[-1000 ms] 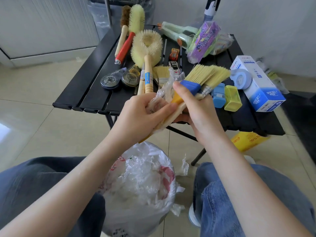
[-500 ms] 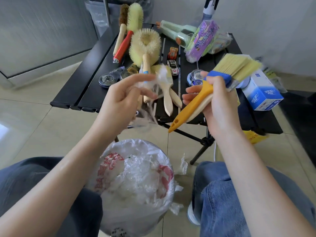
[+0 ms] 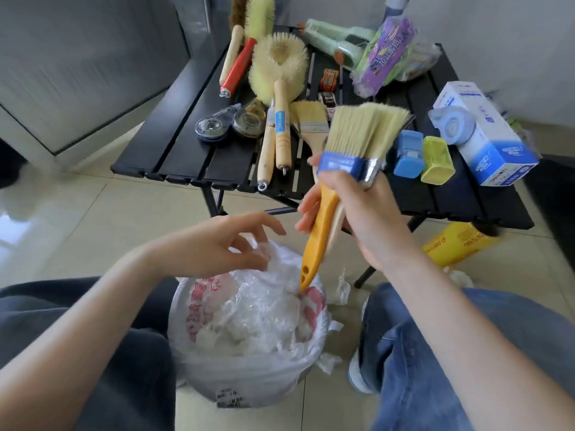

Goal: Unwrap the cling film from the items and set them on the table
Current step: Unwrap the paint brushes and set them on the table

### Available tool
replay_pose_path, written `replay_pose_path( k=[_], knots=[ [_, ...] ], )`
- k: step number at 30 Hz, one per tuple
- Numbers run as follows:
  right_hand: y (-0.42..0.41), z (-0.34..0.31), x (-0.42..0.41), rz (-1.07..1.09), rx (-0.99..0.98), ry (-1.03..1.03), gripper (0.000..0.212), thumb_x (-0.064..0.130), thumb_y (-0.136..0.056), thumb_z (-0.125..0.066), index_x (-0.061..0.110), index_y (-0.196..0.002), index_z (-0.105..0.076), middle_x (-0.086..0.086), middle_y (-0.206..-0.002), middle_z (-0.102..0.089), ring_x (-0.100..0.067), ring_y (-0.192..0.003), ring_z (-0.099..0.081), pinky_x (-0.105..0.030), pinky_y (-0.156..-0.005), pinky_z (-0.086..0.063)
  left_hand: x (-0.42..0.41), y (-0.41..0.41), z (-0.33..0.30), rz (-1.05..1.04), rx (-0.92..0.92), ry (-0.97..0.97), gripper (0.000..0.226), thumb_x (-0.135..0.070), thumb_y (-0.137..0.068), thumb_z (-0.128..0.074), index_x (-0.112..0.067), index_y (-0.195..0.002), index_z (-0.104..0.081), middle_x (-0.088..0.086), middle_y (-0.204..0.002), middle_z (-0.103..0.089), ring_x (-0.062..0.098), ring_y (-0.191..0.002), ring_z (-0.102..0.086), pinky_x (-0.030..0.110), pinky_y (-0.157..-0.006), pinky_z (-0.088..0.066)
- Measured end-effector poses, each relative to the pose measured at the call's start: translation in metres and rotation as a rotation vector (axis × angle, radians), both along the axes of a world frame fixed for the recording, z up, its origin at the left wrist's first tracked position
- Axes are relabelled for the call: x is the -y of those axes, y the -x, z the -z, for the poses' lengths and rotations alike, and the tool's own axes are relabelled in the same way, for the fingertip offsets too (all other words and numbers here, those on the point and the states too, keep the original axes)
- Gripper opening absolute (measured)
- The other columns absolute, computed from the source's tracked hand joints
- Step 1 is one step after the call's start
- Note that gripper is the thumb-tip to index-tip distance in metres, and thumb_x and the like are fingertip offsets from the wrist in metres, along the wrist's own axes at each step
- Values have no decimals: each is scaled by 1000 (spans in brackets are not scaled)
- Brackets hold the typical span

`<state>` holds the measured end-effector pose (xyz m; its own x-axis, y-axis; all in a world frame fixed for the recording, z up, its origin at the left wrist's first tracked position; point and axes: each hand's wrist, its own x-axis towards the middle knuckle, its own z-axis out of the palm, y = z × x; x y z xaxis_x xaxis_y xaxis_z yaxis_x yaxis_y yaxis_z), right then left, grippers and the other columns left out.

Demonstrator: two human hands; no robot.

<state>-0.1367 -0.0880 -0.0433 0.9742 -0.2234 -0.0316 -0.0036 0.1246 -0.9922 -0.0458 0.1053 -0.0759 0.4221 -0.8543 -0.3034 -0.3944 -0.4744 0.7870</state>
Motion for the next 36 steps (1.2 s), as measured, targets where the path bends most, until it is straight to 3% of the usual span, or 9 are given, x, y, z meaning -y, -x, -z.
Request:
replay_pose_path(
  k=[7, 11, 14, 19, 24, 26, 30, 33, 36],
  knots=[
    [7, 36, -28, -178, -80, 203, 12, 8, -97, -49, 16, -104, -55, -11, -70, -67, -25, -59, -68, -30, -61, -58, -11, -12, 61, -53, 329, -202, 15, -42, -77, -75, -42, -78, -60, -20, -97, -49, 5, -96, -44, 27, -91, -40],
    [6, 46, -33, -184, -108, 298, 11, 12, -96, -52, 7, -104, -58, -10, -74, -69, -23, -62, -69, -31, -65, -59, -20, -15, 62, 54, 356, -350, 40, -49, -81, -68, -49, -118, -54, -15, -131, -35, 10, -125, -29, 31, -110, -28],
    [4, 43, -33, -175, -104, 321, 11, 12, -96, -51, 7, -102, -58, -4, -64, -63, -20, -56, -65, -26, -61, -55, -24, -10, 32, 57, 105, -273, 56, -48, -84, -65, -46, -136, -42, -22, -144, -30, 1, -133, -31, 25, -110, -30],
    [0, 32, -29, -127, -117, 252, 14, 11, -96, -50, 4, -106, -58, -4, -53, -41, -11, -38, -40, -28, -43, -46, -21, 8, -32, -123, -70, 139, 52, -44, -78, -59, -28, -126, -52, -16, -123, -60, 1, -103, -64, 26, -86, -55],
    [-3, 8, -22, -121, -118, 110, 20, 4, -95, -53, 8, -76, -49, -8, -50, -39, -13, -34, -32, -24, -37, -34, 2, 15, -71, -310, -8, 361, 82, -61, -75, -65, -40, -141, -22, -14, -129, -51, 6, -85, -70, 23, -68, -56],
    [-3, -2, -17, -134, -100, 115, 13, 3, -93, -55, 9, -85, -48, -5, -47, -39, -12, -34, -33, -24, -37, -33, 22, 17, -81, -301, 31, 385, 85, -58, -74, -62, -45, -143, -15, -16, -127, -49, 1, -85, -68, 19, -66, -54],
    [-1, -24, 0, -168, -84, 254, 43, -5, -89, -52, 20, -122, -40, 3, -45, -45, -12, -38, -41, -31, -45, -39, 68, 21, -89, -382, 257, 409, 69, -60, -81, -60, -43, -139, -27, -6, -111, -61, 2, -76, -64, 23, -72, -54],
    [-1, -43, 16, -113, -76, 299, 49, -5, -87, -52, 22, -124, -36, -5, -58, -52, -15, -45, -48, -36, -51, -49, 98, 15, -96, -471, 374, 485, 49, -49, -87, -62, -32, -127, -41, 5, -89, -65, 13, -69, -63, 26, -67, -53],
    [-3, -60, 31, -105, -70, 304, 38, -1, -90, -55, 16, -119, -36, -18, -83, -64, -23, -59, -62, -40, -66, -57, 124, 0, -109, -492, 364, 544, 40, -42, -89, -61, -25, -122, -46, -3, -80, -60, 4, -62, -55, 12, -56, -45]
  ],
)
